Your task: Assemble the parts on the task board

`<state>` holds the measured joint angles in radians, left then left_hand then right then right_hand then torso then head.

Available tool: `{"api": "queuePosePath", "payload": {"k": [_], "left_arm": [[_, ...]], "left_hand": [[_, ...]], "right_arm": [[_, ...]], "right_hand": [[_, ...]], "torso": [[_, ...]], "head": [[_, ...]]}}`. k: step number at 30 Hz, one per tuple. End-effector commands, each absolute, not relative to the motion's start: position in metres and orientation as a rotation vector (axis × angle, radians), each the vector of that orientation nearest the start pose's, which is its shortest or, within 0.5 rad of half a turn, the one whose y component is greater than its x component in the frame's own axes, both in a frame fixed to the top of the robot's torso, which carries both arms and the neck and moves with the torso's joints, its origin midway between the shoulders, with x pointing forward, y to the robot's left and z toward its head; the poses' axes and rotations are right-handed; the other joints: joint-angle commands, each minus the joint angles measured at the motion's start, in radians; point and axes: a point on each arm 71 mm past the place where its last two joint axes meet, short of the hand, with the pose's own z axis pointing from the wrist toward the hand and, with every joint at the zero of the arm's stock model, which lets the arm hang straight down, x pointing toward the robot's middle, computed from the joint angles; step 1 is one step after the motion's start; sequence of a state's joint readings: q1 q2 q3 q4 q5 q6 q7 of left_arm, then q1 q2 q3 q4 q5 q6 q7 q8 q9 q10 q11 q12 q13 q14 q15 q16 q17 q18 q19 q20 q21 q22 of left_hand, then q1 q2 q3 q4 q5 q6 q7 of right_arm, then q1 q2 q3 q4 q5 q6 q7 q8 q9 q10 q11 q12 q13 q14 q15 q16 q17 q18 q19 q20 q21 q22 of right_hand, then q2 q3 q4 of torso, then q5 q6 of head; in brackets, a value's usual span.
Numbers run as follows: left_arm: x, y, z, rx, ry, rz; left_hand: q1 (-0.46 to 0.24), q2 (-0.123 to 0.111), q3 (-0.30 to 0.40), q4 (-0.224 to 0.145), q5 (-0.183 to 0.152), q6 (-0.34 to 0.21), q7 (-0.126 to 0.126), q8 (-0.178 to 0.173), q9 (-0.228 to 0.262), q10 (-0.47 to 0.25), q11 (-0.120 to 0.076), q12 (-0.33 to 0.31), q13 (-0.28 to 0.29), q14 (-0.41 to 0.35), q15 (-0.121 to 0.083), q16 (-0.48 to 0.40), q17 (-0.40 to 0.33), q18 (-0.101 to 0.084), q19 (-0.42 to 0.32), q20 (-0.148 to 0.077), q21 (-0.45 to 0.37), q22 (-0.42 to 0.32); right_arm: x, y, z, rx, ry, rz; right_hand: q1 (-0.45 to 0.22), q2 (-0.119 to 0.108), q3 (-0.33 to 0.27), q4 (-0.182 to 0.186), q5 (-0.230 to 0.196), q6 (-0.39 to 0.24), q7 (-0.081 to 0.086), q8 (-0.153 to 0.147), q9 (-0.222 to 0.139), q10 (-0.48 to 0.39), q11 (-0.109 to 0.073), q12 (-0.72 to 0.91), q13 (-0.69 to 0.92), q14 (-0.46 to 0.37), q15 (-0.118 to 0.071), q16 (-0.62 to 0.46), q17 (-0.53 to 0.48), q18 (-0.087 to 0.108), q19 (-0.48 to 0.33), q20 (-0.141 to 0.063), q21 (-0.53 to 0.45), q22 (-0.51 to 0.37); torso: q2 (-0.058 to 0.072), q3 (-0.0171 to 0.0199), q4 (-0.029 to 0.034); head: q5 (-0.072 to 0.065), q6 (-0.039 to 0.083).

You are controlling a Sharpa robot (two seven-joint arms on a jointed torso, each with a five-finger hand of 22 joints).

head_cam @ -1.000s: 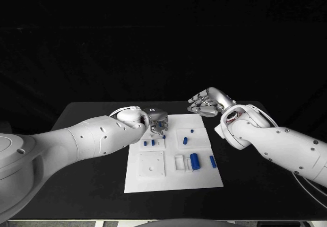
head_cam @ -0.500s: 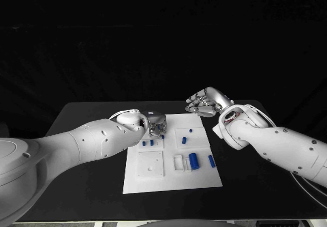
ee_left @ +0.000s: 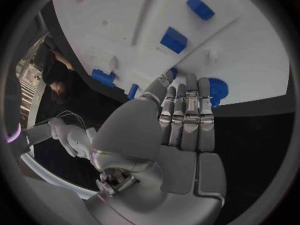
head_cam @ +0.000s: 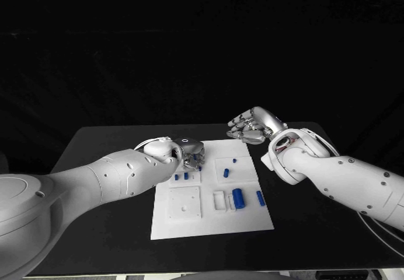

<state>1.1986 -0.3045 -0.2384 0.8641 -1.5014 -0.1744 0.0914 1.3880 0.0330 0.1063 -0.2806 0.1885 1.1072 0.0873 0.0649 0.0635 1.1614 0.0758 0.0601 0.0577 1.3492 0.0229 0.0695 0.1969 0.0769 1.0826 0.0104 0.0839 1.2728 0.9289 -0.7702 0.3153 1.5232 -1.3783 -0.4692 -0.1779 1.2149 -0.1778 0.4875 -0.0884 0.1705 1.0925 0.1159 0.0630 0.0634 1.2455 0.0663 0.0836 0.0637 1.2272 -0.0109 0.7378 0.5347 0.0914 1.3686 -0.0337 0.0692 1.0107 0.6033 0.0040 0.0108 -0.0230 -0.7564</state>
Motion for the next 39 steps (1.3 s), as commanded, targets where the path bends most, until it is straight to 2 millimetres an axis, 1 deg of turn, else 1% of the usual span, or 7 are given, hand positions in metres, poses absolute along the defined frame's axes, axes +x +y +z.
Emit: {"api": "queuePosePath", "payload": {"k": [1, 4, 6, 14, 26, 33, 39], "left_arm": [[0.545, 0.094, -0.279, 0.512, 1.855, -0.589], [0.545, 0.095, -0.280, 0.508, 1.864, -0.588], [0.546, 0.096, -0.282, 0.504, 1.871, -0.587], [0.545, 0.096, -0.285, 0.498, 1.888, -0.594], [0.545, 0.095, -0.286, 0.463, 1.880, -0.611], [0.545, 0.094, -0.287, 0.458, 1.894, -0.607], [0.544, 0.093, -0.291, 0.452, 1.906, -0.600]], "left_hand": [[0.006, 0.004, 0.010, 0.001, 0.000, 0.007, 0.005, -0.003, -0.001, 0.009, -0.001, -0.003, -0.001, 0.010, 0.000, 0.003, 0.008, 0.005, 0.004, -0.003, -0.008, 0.021], [0.013, 0.007, 0.011, 0.001, 0.000, 0.017, 0.014, -0.003, -0.001, 0.025, 0.001, -0.003, -0.001, 0.030, -0.007, 0.021, 0.022, 0.006, 0.019, -0.010, 0.000, 0.043], [0.015, 0.016, 0.013, 0.004, 0.002, 0.025, 0.018, -0.003, -0.001, 0.031, 0.001, -0.003, -0.001, 0.033, -0.009, 0.028, 0.030, 0.006, 0.020, -0.013, 0.002, 0.054], [0.012, 0.021, 0.008, 0.007, -0.002, 0.029, 0.017, -0.003, -0.001, 0.034, -0.001, -0.003, -0.001, 0.037, -0.013, 0.053, 0.061, 0.005, 0.030, -0.017, 0.011, 0.058], [-0.012, 0.020, -0.008, 0.020, -0.016, 0.005, 0.016, -0.005, -0.002, 0.016, 0.004, -0.003, -0.001, 0.029, -0.011, 0.073, 0.089, 0.002, 0.046, -0.015, -0.014, 0.044], [-0.016, 0.018, -0.016, 0.025, -0.022, -0.005, 0.015, -0.004, -0.002, 0.001, 0.007, -0.003, -0.001, 0.029, -0.009, 0.073, 0.091, 0.002, 0.050, -0.014, -0.017, 0.027], [-0.010, 0.020, -0.022, 0.030, -0.022, -0.004, 0.018, -0.003, -0.002, 0.001, 0.008, -0.003, -0.001, 0.034, -0.011, 0.076, 0.094, 0.002, 0.057, -0.016, -0.014, 0.008]], "right_arm": [[0.488, -0.190, -0.178, 0.268, 1.483, 0.785], [0.488, -0.190, -0.178, 0.268, 1.482, 0.786], [0.488, -0.190, -0.177, 0.268, 1.482, 0.786], [0.487, -0.189, -0.177, 0.266, 1.484, 0.788], [0.488, -0.188, -0.178, 0.267, 1.485, 0.789], [0.487, -0.188, -0.177, 0.266, 1.485, 0.790], [0.487, -0.187, -0.177, 0.266, 1.486, 0.790]], "right_hand": [[-0.001, -0.006, 0.007, -0.001, 0.003, -0.003, 0.005, -0.001, 0.000, -0.004, 0.002, -0.005, -0.001, -0.003, 0.001, 0.004, -0.001, 0.018, 0.002, 0.002, 0.005, 0.000], [-0.001, -0.006, 0.007, -0.001, 0.003, -0.003, 0.005, -0.001, 0.000, -0.004, 0.002, -0.005, -0.001, -0.003, 0.001, 0.004, -0.001, 0.018, 0.002, 0.002, 0.005, 0.000], [-0.001, -0.006, 0.007, -0.001, 0.003, -0.003, 0.005, -0.001, 0.000, -0.004, 0.002, -0.005, -0.001, -0.003, 0.001, 0.004, -0.001, 0.018, 0.002, 0.002, 0.005, 0.000], [-0.002, -0.008, 0.007, 0.000, 0.003, -0.002, 0.005, -0.001, 0.000, -0.003, 0.002, -0.006, -0.001, -0.005, 0.002, 0.007, -0.005, 0.019, 0.001, 0.003, 0.004, 0.001], [-0.001, -0.008, 0.008, 0.000, 0.003, -0.001, 0.005, -0.001, 0.000, -0.003, 0.002, -0.006, -0.001, -0.007, 0.002, 0.008, -0.008, 0.019, 0.001, 0.003, 0.004, 0.001], [0.000, -0.008, 0.008, -0.001, 0.003, -0.001, 0.005, -0.001, 0.000, -0.003, 0.002, -0.007, -0.001, -0.008, 0.002, 0.009, -0.010, 0.019, 0.000, 0.003, 0.004, 0.001], [0.000, -0.008, 0.008, -0.001, 0.003, -0.001, 0.005, -0.001, 0.000, -0.003, 0.002, -0.007, -0.001, -0.008, 0.002, 0.009, -0.010, 0.019, 0.000, 0.003, 0.004, 0.001]], "torso": [[0.001, 0.0003, 0.0016], [0.000, -0.0003, 0.0018], [0.000, -0.0008, 0.0018], [0.000, -0.0009, 0.0021], [0.000, -0.0010, 0.0022], [0.001, -0.0003, 0.0015], [0.001, -0.0007, 0.0008]], "head": [[-0.004, -0.003], [-0.006, -0.005], [-0.006, -0.006], [-0.009, -0.008], [-0.011, -0.009], [-0.011, -0.009], [-0.012, -0.010]]}}
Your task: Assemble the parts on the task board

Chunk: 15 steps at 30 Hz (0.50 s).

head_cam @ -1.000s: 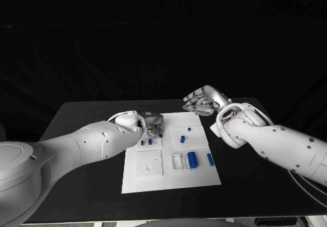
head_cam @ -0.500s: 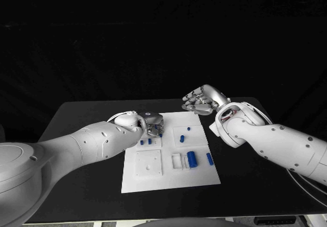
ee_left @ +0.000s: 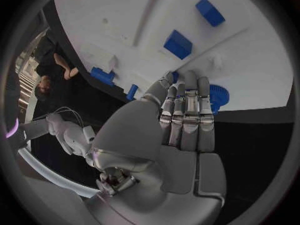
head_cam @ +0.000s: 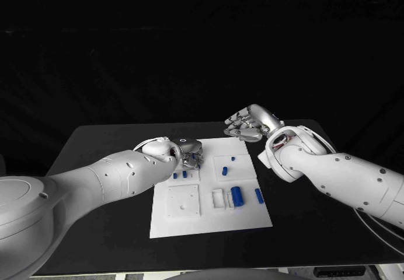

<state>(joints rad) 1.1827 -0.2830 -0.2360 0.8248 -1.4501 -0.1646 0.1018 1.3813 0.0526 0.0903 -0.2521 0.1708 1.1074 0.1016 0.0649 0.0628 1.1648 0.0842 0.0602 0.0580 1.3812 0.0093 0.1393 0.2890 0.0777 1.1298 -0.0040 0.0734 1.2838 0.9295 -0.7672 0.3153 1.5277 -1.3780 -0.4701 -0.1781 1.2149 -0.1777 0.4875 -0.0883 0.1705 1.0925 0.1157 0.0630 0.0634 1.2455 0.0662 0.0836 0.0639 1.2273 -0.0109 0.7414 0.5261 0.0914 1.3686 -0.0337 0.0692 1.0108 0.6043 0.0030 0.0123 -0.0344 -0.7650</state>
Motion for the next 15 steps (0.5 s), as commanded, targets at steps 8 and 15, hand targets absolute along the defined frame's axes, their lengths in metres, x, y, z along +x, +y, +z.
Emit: {"api": "queuePosePath", "payload": {"k": [8, 15], "left_arm": [[0.5437, 0.0947, -0.2960, 0.450, 1.918, -0.572], [0.5456, 0.0982, -0.2970, 0.448, 1.917, -0.547]], "left_hand": [[0.016, 0.009, 0.004, -0.011, 0.004, 0.023, 0.010, -0.003, -0.001, 0.033, -0.005, -0.004, -0.001, 0.009, -0.004, 0.026, 0.016, 0.002, 0.016, -0.010, 0.007, 0.038], [0.023, 0.012, 0.009, -0.018, 0.004, 0.030, 0.012, -0.003, -0.001, 0.041, -0.006, -0.003, -0.001, 0.006, -0.005, 0.036, 0.023, 0.003, 0.009, -0.012, 0.024, 0.049]], "right_arm": [[0.4868, -0.1875, -0.1769, 0.265, 1.487, 0.790], [0.4869, -0.1874, -0.1769, 0.264, 1.488, 0.790]], "right_hand": [[0.000, -0.008, 0.008, 0.000, 0.003, 0.000, 0.005, -0.001, 0.000, -0.004, 0.002, -0.007, -0.002, -0.010, 0.002, 0.007, -0.004, 0.019, -0.002, 0.004, 0.004, 0.001], [0.000, -0.008, 0.008, 0.000, 0.003, 0.000, 0.005, -0.001, 0.000, -0.004, 0.002, -0.007, -0.002, -0.010, 0.002, 0.007, -0.004, 0.019, -0.002, 0.004, 0.004, 0.001]], "torso": [[0.000, 0.0006, 0.0005], [0.000, 0.0006, 0.0018]], "head": [[-0.004, -0.004], [-0.004, -0.003]]}}
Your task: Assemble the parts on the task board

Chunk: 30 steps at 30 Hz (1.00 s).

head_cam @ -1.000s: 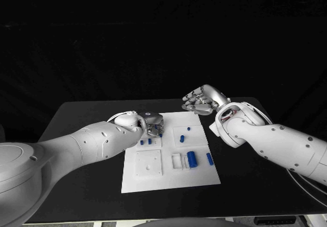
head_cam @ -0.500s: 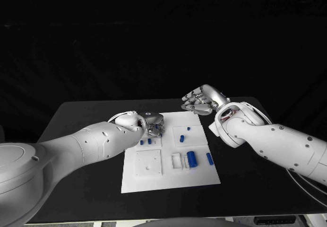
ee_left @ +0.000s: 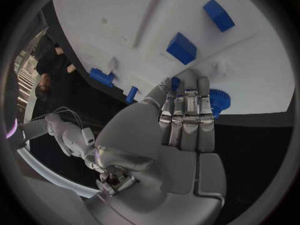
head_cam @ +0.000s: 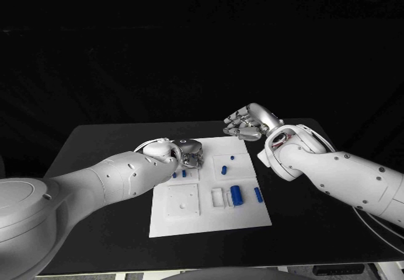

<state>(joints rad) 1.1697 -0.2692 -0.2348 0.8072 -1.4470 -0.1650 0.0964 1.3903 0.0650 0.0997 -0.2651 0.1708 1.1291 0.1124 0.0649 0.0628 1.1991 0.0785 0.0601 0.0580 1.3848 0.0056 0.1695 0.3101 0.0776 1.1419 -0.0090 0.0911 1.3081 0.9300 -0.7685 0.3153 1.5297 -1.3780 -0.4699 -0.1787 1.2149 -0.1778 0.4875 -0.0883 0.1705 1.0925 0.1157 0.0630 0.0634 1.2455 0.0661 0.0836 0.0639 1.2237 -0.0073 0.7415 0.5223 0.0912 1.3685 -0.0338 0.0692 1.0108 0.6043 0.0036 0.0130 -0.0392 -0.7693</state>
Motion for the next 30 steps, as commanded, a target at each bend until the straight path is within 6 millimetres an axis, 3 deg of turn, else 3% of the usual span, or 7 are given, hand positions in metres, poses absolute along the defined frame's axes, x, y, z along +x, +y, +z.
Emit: {"api": "queuePosePath", "payload": {"k": [1, 7, 14, 25, 30], "left_arm": [[0.5458, 0.0983, -0.2968, 0.447, 1.913, -0.546], [0.5475, 0.0979, -0.2939, 0.437, 1.868, -0.554], [0.5478, 0.0983, -0.2930, 0.431, 1.855, -0.555], [0.5471, 0.0997, -0.2940, 0.439, 1.866, -0.544], [0.5467, 0.0997, -0.2943, 0.444, 1.869, -0.544]], "left_hand": [[0.015, 0.001, 0.000, -0.005, 0.004, 0.008, 0.002, -0.003, -0.001, 0.006, 0.000, -0.003, -0.001, 0.003, -0.001, 0.007, 0.002, 0.003, -0.003, -0.007, 0.009, 0.024], [0.010, 0.004, 0.000, 0.002, 0.005, 0.004, 0.003, -0.003, -0.001, -0.010, 0.004, -0.003, -0.001, 0.000, 0.000, 0.018, 0.009, 0.004, -0.007, -0.006, 0.020, 0.022], [0.009, -0.018, -0.001, -0.003, 0.001, -0.051, -0.008, -0.004, -0.001, -0.035, 0.014, -0.003, -0.001, -0.002, 0.003, 0.028, 0.012, 0.007, -0.001, -0.002, 0.019, 0.020], [0.043, -0.053, 0.015, -0.017, 0.023, -0.074, -0.003, -0.004, -0.001, -0.050, 0.020, -0.003, -0.001, 0.004, 0.001, 0.029, 0.003, 0.009, -0.010, -0.006, 0.058, 0.026], [0.042, -0.058, 0.028, -0.016, 0.022, -0.073, -0.003, -0.004, -0.001, -0.047, 0.019, -0.004, -0.001, 0.004, 0.000, 0.035, 0.003, 0.010, -0.022, -0.006, 0.088, 0.025]], "right_arm": [[0.4869, -0.1874, -0.1769, 0.264, 1.488, 0.790], [0.4872, -0.1870, -0.1771, 0.264, 1.489, 0.790], [0.4874, -0.1869, -0.1773, 0.264, 1.489, 0.790], [0.4876, -0.1874, -0.1775, 0.265, 1.488, 0.789], [0.4877, -0.1874, -0.1775, 0.264, 1.488, 0.789]], "right_hand": [[0.000, -0.008, 0.008, 0.000, 0.003, 0.000, 0.005, -0.001, 0.000, -0.004, 0.002, -0.007, -0.002, -0.006, -0.001, 0.007, 0.000, 0.019, -0.002, 0.004, 0.004, 0.001], [-0.001, -0.008, 0.007, 0.001, 0.003, 0.001, 0.005, -0.001, 0.000, -0.004, 0.002, -0.007, -0.002, -0.007, -0.001, 0.008, -0.003, 0.019, -0.002, 0.004, 0.004, 0.001], [-0.002, -0.008, 0.006, 0.001, 0.003, 0.001, 0.004, -0.001, 0.000, -0.004, 0.002, -0.007, -0.002, -0.008, -0.001, 0.008, -0.004, 0.019, -0.002, 0.004, 0.003, 0.000], [-0.003, -0.008, 0.006, 0.002, 0.004, 0.002, 0.004, -0.001, 0.000, -0.004, 0.002, -0.007, -0.002, -0.008, -0.001, 0.009, -0.005, 0.018, -0.003, 0.004, 0.003, -0.001], [-0.003, -0.008, 0.006, 0.002, 0.004, 0.002, 0.004, -0.001, 0.000, -0.004, 0.002, -0.007, -0.002, -0.008, -0.001, 0.009, -0.005, 0.018, -0.003, 0.004, 0.003, -0.001]], "torso": [[0.000, 0.0000, 0.0010], [0.000, -0.0007, 0.0001], [0.000, -0.0002, 0.0010], [0.000, -0.0006, 0.0008], [0.000, 0.0000, 0.0006]], "head": [[0.000, 0.001], [0.001, 0.002], [-0.002, 0.004], [-0.004, 0.003], [-0.004, 0.004]]}}
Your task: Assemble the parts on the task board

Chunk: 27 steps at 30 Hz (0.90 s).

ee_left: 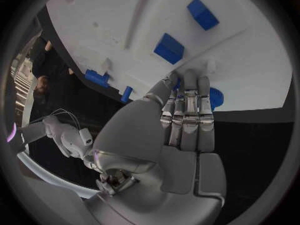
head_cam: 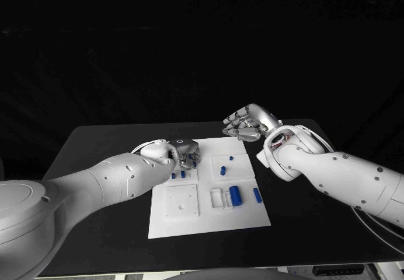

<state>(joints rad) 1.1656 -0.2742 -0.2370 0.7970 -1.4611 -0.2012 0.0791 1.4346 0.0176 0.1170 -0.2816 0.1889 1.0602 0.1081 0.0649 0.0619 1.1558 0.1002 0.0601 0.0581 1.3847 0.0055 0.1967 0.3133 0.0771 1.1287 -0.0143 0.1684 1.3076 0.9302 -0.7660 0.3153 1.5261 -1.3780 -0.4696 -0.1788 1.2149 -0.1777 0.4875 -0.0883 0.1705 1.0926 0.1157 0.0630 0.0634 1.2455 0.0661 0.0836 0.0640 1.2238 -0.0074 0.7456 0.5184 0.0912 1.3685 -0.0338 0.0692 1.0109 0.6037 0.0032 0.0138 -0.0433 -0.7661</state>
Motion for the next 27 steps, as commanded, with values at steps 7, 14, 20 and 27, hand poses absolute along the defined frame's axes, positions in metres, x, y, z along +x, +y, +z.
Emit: {"api": "queuePosePath", "payload": {"k": [7, 14, 20, 27], "left_arm": [[0.5468, 0.1000, -0.2934, 0.444, 1.855, -0.549], [0.5475, 0.1021, -0.2916, 0.438, 1.828, -0.554], [0.5477, 0.1030, -0.2912, 0.436, 1.821, -0.556], [0.5477, 0.1038, -0.2903, 0.429, 1.809, -0.562]], "left_hand": [[-0.005, -0.003, 0.023, 0.001, 0.006, 0.029, 0.017, -0.003, 0.000, 0.027, -0.009, -0.003, -0.001, 0.010, -0.005, 0.028, 0.012, 0.012, -0.011, -0.006, 0.042, 0.026], [-0.010, 0.006, 0.034, 0.004, 0.007, 0.067, 0.013, -0.002, 0.001, 0.057, -0.018, -0.003, -0.001, 0.008, -0.010, 0.059, 0.033, 0.013, -0.022, -0.010, 0.086, 0.025], [-0.008, 0.019, 0.033, 0.006, 0.008, 0.105, 0.005, -0.002, 0.001, 0.089, -0.029, -0.003, -0.001, 0.012, -0.016, 0.073, 0.043, 0.014, -0.020, -0.015, 0.104, 0.025], [-0.004, 0.033, 0.021, 0.009, 0.010, 0.140, -0.003, -0.003, 0.002, 0.123, -0.042, -0.003, -0.001, 0.033, -0.025, 0.095, 0.061, 0.013, -0.010, -0.025, 0.134, 0.024]], "right_arm": [[0.4878, -0.1873, -0.1776, 0.265, 1.488, 0.789], [0.4879, -0.1873, -0.1777, 0.264, 1.488, 0.790], [0.4879, -0.1872, -0.1776, 0.264, 1.487, 0.790], [0.4881, -0.1871, -0.1777, 0.265, 1.486, 0.791]], "right_hand": [[-0.003, -0.008, 0.006, 0.002, 0.004, 0.002, 0.004, -0.001, 0.000, -0.004, 0.002, -0.007, -0.002, -0.009, -0.001, 0.004, -0.001, 0.018, -0.003, 0.004, 0.003, -0.001], [-0.003, -0.008, 0.006, 0.002, 0.004, 0.002, 0.004, -0.001, 0.000, -0.004, 0.002, -0.007, -0.002, -0.009, -0.001, 0.004, -0.001, 0.018, -0.003, 0.004, 0.003, -0.001], [-0.005, -0.008, 0.006, 0.003, 0.005, 0.003, 0.004, -0.001, 0.000, -0.003, 0.002, -0.006, -0.002, -0.009, -0.001, 0.006, -0.004, 0.018, -0.003, 0.004, 0.003, -0.003], [-0.005, -0.007, 0.006, 0.004, 0.005, 0.003, 0.004, -0.001, 0.000, -0.003, 0.002, -0.006, -0.002, -0.010, -0.001, 0.007, -0.005, 0.018, -0.003, 0.004, 0.003, -0.004]], "torso": [[0.000, 0.0001, -0.0006], [0.001, 0.0003, -0.0001], [0.001, 0.0001, -0.0002], [0.001, 0.0000, -0.0003]], "head": [[0.002, 0.003], [0.001, 0.005], [0.002, 0.005], [0.003, 0.007]]}}
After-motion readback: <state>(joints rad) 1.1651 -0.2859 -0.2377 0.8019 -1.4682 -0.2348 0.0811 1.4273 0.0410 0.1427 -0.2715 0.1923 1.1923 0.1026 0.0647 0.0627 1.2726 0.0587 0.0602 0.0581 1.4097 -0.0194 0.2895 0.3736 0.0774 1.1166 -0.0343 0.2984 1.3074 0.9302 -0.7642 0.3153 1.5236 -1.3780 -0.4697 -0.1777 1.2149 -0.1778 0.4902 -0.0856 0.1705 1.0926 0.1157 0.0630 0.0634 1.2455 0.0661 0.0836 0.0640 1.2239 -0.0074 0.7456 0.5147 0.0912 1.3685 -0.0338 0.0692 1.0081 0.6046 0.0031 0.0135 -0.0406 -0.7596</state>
